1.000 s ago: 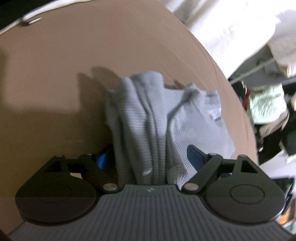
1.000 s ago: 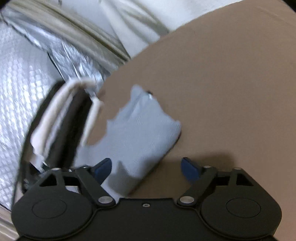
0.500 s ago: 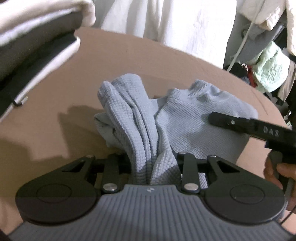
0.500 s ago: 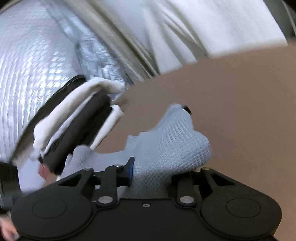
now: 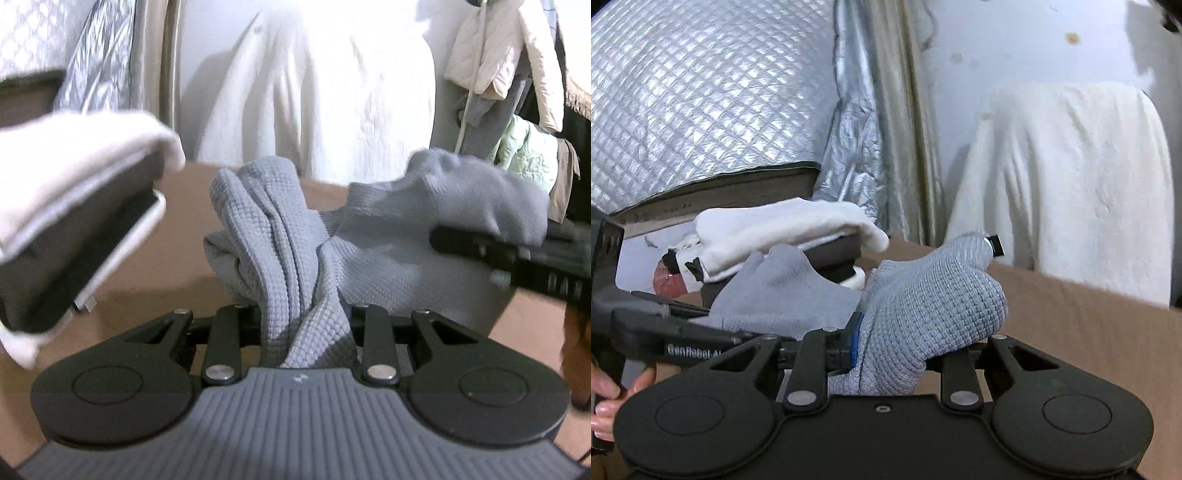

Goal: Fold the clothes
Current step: 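Grasp the folded sweatshirt bundle with both grippers and lift it, then carry the sweatshirt to the clothes stack and lay it on top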

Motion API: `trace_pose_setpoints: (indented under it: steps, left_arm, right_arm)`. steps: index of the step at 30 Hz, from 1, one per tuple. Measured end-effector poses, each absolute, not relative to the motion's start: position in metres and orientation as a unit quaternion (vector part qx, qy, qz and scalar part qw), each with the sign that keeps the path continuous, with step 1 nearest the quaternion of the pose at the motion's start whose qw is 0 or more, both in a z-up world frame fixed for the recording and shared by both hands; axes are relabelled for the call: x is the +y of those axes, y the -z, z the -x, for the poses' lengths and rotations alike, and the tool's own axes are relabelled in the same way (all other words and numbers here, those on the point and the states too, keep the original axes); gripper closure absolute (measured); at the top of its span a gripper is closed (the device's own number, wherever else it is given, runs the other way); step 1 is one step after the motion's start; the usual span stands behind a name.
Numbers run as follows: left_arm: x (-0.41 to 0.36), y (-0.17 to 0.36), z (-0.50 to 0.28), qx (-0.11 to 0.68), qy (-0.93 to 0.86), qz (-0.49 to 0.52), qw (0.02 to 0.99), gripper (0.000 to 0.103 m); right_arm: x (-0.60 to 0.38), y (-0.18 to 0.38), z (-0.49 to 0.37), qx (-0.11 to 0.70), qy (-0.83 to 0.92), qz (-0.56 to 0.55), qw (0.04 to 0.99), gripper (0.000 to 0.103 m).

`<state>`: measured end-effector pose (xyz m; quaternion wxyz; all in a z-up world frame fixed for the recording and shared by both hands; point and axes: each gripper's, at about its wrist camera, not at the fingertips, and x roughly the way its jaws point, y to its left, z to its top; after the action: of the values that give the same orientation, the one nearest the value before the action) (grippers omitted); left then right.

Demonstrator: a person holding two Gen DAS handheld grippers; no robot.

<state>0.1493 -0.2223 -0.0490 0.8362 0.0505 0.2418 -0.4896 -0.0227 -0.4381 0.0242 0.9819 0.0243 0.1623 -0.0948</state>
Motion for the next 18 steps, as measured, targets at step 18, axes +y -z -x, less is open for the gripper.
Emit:
trace_pose_setpoints:
  steps: [18]
  left_arm:
    - [-0.090,-0.109,-0.257,0.135,0.271,0.070,0.950,0.075]
  right_arm:
    - [-0.377,-0.230,-0.219,0.224,-0.147,0.100,0.958,0.077]
